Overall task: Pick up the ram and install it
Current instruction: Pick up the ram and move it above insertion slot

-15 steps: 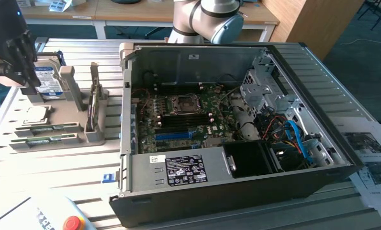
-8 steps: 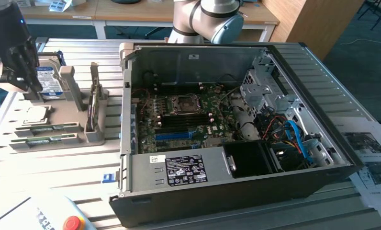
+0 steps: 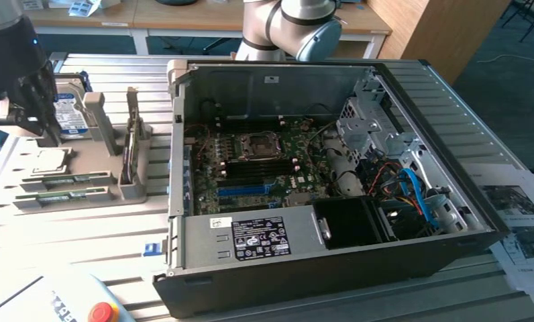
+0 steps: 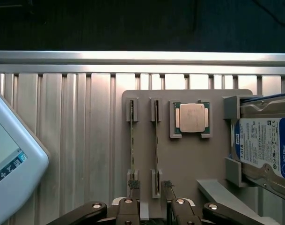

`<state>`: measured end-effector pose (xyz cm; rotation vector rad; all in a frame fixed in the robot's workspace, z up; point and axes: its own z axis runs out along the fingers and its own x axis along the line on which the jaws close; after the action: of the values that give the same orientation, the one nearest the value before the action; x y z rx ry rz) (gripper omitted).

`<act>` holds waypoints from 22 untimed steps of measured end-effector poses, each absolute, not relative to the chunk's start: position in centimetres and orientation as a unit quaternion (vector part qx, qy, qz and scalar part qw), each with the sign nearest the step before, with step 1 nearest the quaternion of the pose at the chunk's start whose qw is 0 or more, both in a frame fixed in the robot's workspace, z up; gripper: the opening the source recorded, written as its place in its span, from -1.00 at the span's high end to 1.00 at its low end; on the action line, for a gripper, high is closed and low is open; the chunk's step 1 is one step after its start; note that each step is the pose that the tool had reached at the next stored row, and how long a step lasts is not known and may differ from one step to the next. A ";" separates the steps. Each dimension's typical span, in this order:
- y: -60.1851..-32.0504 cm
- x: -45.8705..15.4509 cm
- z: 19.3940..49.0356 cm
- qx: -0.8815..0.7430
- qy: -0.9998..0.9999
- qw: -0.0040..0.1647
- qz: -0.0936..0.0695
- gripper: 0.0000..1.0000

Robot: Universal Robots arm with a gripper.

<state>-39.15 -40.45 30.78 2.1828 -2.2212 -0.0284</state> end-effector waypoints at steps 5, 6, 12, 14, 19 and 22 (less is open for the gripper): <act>-40.6 -39.1 30.0 0.701 -0.713 0.014 -0.009 0.38; -40.6 -39.2 29.8 0.701 -0.713 0.014 -0.009 0.38; -40.8 -39.2 28.9 0.701 -0.713 0.014 -0.009 0.38; -40.9 -39.2 28.6 0.701 -0.713 0.014 -0.009 0.38; -41.0 -39.2 27.9 0.701 -0.713 0.014 -0.009 0.38; -41.0 -39.2 27.4 0.701 -0.713 0.014 -0.009 0.38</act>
<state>-39.15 -41.03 27.40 2.1828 -2.2212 -0.0284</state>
